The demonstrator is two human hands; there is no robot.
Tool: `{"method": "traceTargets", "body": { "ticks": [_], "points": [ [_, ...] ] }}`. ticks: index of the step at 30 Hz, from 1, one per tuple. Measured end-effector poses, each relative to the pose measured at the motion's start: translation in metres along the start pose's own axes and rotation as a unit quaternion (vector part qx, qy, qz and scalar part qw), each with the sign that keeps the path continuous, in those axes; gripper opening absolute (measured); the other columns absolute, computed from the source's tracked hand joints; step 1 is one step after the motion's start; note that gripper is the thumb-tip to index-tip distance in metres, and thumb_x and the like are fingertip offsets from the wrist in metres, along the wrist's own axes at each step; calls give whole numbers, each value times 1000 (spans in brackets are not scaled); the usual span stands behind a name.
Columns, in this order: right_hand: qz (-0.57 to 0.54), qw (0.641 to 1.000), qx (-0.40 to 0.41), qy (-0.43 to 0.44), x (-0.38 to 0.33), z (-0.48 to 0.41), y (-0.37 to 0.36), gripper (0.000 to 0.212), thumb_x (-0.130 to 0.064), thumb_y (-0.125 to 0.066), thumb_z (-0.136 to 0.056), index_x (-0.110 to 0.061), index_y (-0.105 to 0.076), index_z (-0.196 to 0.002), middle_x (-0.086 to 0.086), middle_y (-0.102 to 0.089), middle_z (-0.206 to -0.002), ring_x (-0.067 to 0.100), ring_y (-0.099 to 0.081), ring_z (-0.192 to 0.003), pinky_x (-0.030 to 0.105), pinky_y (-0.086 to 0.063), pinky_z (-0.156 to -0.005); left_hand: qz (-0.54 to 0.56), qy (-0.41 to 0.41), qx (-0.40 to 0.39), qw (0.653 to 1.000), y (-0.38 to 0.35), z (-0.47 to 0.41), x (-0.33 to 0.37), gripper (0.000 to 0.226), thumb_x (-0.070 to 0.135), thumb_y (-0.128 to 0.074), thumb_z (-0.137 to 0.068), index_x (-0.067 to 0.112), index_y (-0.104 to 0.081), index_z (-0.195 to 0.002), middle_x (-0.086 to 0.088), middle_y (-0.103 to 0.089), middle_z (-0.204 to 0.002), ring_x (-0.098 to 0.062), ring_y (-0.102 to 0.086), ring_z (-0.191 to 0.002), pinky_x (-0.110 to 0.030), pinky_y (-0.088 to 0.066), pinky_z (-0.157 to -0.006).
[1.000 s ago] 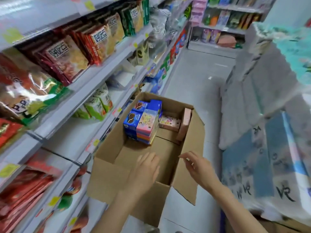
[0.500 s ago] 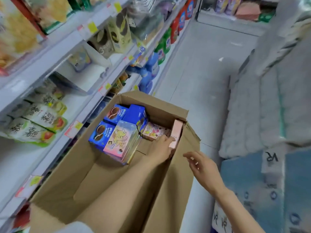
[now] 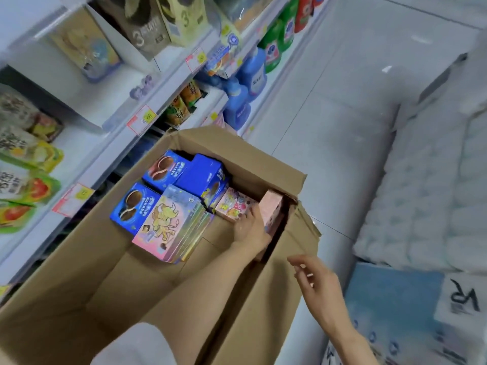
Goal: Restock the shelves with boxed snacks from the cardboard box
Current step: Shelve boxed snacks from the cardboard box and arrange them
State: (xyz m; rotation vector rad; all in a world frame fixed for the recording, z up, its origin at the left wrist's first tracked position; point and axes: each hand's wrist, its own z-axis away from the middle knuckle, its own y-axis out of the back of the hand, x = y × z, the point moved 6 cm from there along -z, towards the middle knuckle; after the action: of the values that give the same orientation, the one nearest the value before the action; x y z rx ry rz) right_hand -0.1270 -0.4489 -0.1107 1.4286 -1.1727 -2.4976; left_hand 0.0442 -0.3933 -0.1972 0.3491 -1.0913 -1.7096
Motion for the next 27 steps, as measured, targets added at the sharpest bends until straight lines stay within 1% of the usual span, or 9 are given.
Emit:
{"method": "traceTargets", "body": {
  "ticks": [2, 5, 8, 10, 13, 15, 19, 23, 27],
  "points": [
    [1, 1000, -17, 1, -2, -9, -4, 31, -8, -55, -90, -38, -64, -93, -27, -62, -92, 3, -60, -78, 20, -47, -68, -41, 14, 22, 999, 9, 1, -11, 68, 42, -58, -87, 6, -27, -135, -13, -44, -131, -28, -50, -114, -34, -42, -82],
    [23, 998, -43, 31, -13, -31, -6, 29, -8, -53, -91, -34, -64, -97, -24, -63, -97, 1, -57, -79, 15, -44, -69, -60, 17, 75, 995, 36, 18, -34, 56, 44, -55, -87, 9, -37, -128, -9, -49, -124, -26, -53, -108, -33, -43, -76],
    [68, 991, -77, 84, -31, -64, -13, 24, -6, -53, -90, -23, -66, -101, -11, -65, -103, 4, -58, -84, 15, -42, -73, 14, 17, 182, 983, 71, 63, -60, 50, 40, -69, -76, 7, -52, -110, -10, -59, -98, -28, -61, -88, -34, -45, -61],
    [104, 983, -103, 114, -42, -92, -27, 23, -7, -52, -90, -18, -66, -104, -5, -64, -104, 13, -59, -92, 19, -44, -75, 39, 44, 212, 975, 86, 97, -78, 49, 38, -75, -68, 10, -56, -103, -7, -60, -88, -27, -63, -79, -34, -47, -55],
    [164, 971, -141, 105, -46, -138, -66, 29, -12, -49, -91, -18, -60, -117, 1, -59, -114, 22, -57, -102, 36, -49, -83, 96, 136, 172, 971, 96, 138, -106, 53, 44, -70, -74, 19, -48, -115, 3, -56, -102, -19, -59, -96, -33, -46, -67],
    [211, 959, -177, 62, -36, -166, -99, 40, -13, -53, -89, -12, -50, -129, 8, -52, -125, 28, -51, -113, 38, -45, -91, 131, 169, 175, 961, 98, 156, -122, 56, 46, -69, -74, 25, -44, -120, 8, -54, -107, -16, -55, -102, -31, -44, -71],
    [318, 917, -240, -26, -7, -191, -151, 71, -30, -59, -89, -3, -21, -142, 19, -31, -143, 34, -31, -133, 43, -30, -109, 174, 209, 191, 943, 100, 171, -141, 53, 43, -73, -69, 27, -48, -113, 10, -58, -98, -14, -58, -93, -28, -41, -68],
    [371, 890, -260, -43, 18, -197, -179, 113, -50, -72, -74, -8, 3, -148, 19, -15, -152, 34, -18, -140, 43, -21, -113, 189, 214, 201, 937, 99, 170, -150, 52, 39, -74, -69, 27, -47, -112, 10, -59, -98, -14, -58, -93, -29, -43, -73],
    [441, 862, -249, -20, 29, -199, -184, 101, -47, -63, -82, -16, 6, -148, 19, -17, -150, 36, -20, -138, 48, -25, -111, 192, 211, 204, 937, 95, 166, -158, 52, 39, -74, -68, 25, -47, -111, 9, -58, -99, -15, -58, -94, -30, -43, -73]
  ]
}}
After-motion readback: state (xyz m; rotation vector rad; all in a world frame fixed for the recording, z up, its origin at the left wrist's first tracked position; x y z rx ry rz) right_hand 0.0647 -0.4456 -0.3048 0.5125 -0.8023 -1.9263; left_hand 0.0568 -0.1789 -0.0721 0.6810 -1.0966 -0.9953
